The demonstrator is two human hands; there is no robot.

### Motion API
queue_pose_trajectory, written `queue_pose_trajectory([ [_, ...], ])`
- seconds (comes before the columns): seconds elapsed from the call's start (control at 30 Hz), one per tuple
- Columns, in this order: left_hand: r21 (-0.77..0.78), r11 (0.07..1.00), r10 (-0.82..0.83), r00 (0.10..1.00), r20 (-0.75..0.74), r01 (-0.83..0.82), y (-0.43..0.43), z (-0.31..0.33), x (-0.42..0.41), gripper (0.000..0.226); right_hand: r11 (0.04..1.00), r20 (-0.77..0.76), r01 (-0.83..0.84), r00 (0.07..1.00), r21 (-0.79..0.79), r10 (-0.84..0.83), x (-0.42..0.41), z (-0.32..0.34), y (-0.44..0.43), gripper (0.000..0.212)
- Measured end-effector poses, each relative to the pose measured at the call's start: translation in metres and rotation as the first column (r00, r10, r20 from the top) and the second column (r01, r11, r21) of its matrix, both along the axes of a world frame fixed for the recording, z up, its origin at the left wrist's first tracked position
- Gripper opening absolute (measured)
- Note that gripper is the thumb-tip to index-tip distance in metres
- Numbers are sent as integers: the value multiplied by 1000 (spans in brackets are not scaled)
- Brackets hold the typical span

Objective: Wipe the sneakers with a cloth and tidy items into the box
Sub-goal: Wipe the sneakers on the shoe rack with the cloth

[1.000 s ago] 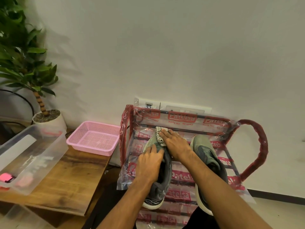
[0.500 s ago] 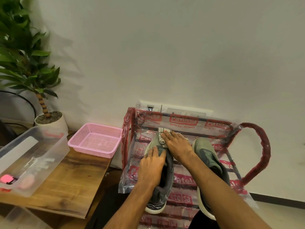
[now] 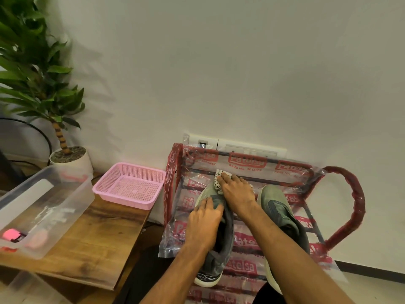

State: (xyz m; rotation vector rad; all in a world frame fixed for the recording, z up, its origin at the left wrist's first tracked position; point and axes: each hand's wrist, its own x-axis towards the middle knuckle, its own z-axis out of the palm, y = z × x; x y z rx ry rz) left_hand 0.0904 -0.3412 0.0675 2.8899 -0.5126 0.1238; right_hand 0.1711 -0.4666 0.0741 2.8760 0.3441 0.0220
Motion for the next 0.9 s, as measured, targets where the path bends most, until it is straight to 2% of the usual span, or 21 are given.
queue_pose_trajectory([
  [0.1, -24, 999, 32, 999, 32, -31, 3, 1, 0, 47, 971, 20, 52, 998, 233, -58, -5, 8, 7, 67],
  [0.17, -31, 999, 35, 997, 74, -33, 2, 6, 2, 45, 908, 27, 80, 995, 411, -100, -11, 11, 2, 66],
  [0.27, 45, 999, -11, 986, 164, 3, -4, 18, 13, 33, 722, -8, 138, 984, 678, -180, -20, 15, -6, 70],
  [0.33, 116, 992, -71, 979, 192, 49, -7, 22, 21, 31, 630, -6, 129, 981, 766, -195, -24, 18, -11, 71],
  [0.37, 137, 988, -95, 978, 187, 69, -7, 22, 22, 31, 625, -18, 124, 985, 770, -173, -26, 19, -12, 72],
  [0.47, 130, 986, -125, 981, 151, 105, -4, 17, 17, 34, 698, -111, 129, 991, 704, -71, -35, 19, -13, 71],
  [0.6, 28, 991, -137, 976, 172, 134, -1, 18, 9, 47, 705, -153, 168, 985, 689, -84, -39, 14, -11, 62],
  [0.7, -39, 997, -56, 981, 185, 65, 7, 20, 2, 56, 707, -145, 167, 985, 687, -93, -42, 9, -11, 63],
  [0.8, -86, 995, 55, 986, 156, -42, 17, 20, -2, 57, 674, -135, 184, 983, 715, -124, -41, 7, -12, 68],
  [0.9, -112, 991, 87, 988, 127, -73, 19, 24, -4, 44, 550, -106, 235, 961, 802, -256, -35, 11, -14, 58],
])
